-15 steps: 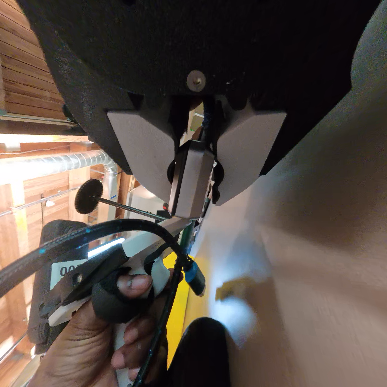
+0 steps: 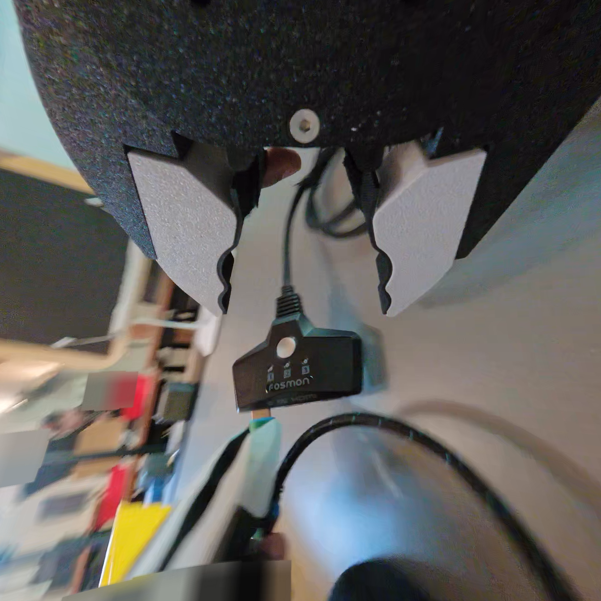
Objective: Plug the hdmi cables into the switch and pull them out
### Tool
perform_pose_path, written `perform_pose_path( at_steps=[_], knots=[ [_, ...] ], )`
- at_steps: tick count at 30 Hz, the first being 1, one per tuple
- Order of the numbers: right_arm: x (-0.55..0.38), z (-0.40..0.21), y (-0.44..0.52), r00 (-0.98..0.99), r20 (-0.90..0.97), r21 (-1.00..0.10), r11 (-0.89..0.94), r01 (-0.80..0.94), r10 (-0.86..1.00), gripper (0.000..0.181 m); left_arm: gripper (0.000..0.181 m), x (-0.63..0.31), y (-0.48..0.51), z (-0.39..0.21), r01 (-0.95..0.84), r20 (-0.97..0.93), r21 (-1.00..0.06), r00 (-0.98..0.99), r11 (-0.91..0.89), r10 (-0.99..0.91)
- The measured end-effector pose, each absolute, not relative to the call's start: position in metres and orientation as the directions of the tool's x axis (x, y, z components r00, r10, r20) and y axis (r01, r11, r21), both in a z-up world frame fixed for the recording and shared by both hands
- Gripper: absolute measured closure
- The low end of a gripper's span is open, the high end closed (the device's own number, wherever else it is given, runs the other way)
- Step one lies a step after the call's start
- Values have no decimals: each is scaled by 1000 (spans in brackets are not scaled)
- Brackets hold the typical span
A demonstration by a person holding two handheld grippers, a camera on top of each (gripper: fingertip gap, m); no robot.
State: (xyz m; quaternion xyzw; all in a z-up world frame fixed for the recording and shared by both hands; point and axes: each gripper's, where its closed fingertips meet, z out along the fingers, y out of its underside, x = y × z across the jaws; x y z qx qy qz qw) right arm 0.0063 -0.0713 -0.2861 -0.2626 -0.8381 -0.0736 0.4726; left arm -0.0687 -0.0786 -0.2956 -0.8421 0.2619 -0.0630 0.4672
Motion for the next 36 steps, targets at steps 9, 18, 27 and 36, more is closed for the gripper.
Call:
perform_pose_path(
  at_steps=[9,18,27,36],
  knots=[
    [-2,-228,-52,-567,51,-823,357,442,822,109,163,-64,-81,-276,-569,-402,-781,773,-258,-490],
    [-37,-288,-67,-782,-385,-754,322,573,490,157,163,-54,-79,-270,-687,-519,-697,682,-208,-515],
    [-20,-266,-73,-781,-127,-802,400,444,612,159,123,-47,-99,-222,-346,-181,-918,799,-192,-574],
    [8,-230,-100,-696,257,-780,569,260,670,159,167,-8,-133,-214,-421,-231,-901,666,-102,-709]
  ],
)
